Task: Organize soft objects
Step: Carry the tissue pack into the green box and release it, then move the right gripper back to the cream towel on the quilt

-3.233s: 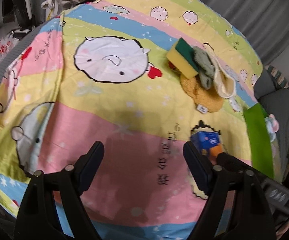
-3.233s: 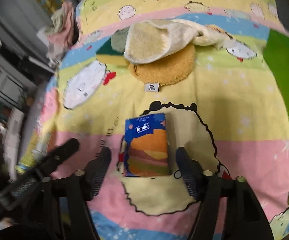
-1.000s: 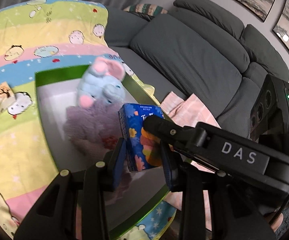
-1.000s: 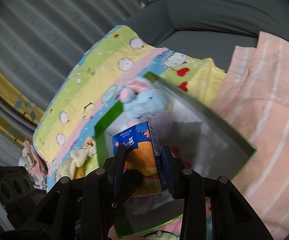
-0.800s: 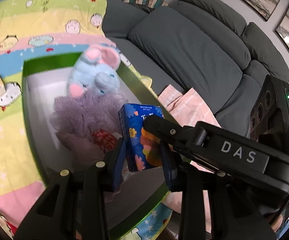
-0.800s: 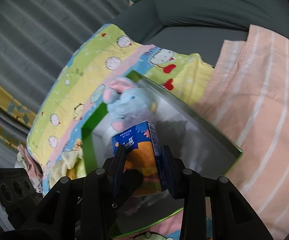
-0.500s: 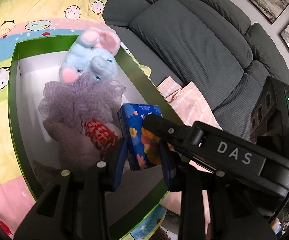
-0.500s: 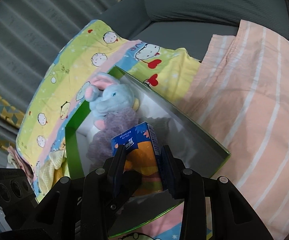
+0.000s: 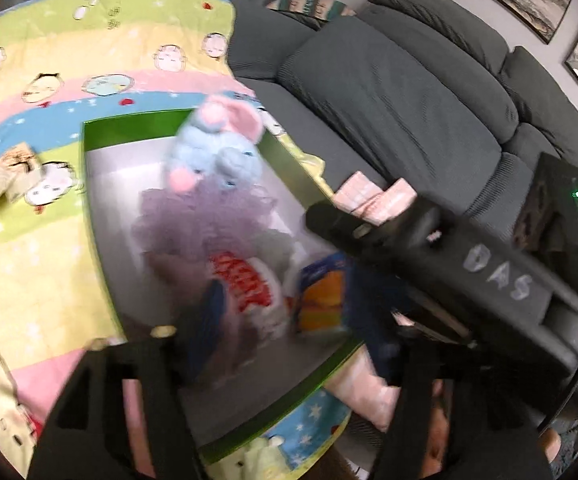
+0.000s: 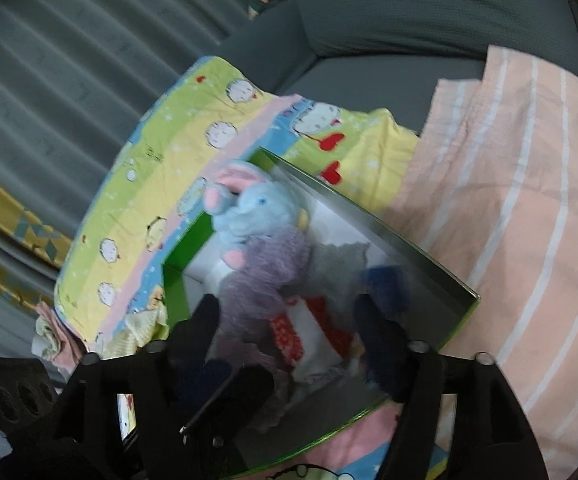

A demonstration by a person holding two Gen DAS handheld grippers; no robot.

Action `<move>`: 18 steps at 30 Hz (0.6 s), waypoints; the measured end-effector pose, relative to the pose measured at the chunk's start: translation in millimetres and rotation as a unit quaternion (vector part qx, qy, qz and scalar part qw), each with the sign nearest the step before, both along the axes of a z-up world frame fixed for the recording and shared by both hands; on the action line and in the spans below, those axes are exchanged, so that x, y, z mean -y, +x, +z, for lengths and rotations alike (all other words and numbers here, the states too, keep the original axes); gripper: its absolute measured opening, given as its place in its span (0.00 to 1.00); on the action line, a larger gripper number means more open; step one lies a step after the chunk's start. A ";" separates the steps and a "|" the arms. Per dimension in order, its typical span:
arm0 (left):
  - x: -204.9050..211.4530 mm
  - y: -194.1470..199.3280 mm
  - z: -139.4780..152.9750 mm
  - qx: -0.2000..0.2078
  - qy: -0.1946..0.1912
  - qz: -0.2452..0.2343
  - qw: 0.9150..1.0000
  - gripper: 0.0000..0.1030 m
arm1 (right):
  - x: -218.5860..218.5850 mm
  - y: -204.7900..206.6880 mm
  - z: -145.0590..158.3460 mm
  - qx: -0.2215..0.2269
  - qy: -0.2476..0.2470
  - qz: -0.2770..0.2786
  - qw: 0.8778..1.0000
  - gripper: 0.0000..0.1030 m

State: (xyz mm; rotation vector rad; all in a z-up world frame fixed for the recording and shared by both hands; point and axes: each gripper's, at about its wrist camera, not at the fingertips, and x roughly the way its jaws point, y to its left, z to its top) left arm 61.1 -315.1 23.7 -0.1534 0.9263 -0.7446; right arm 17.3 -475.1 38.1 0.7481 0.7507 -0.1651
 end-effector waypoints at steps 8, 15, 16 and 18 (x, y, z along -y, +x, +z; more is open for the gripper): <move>-69.2 -6.6 10.6 0.004 -0.025 0.070 0.997 0.79 | -41.9 7.8 13.9 0.019 -0.050 0.026 0.998 0.88; -151.4 -21.7 20.2 0.015 -0.024 0.170 0.985 0.79 | -80.3 15.1 17.8 0.028 -0.062 0.065 0.996 0.88; -163.9 -24.0 20.6 0.020 -0.017 0.186 0.982 0.79 | -85.9 15.8 18.5 0.031 -0.064 0.070 0.995 0.88; -188.4 -28.0 19.5 0.026 0.002 0.214 0.976 0.79 | -95.9 17.7 18.8 0.035 -0.068 0.081 0.994 0.88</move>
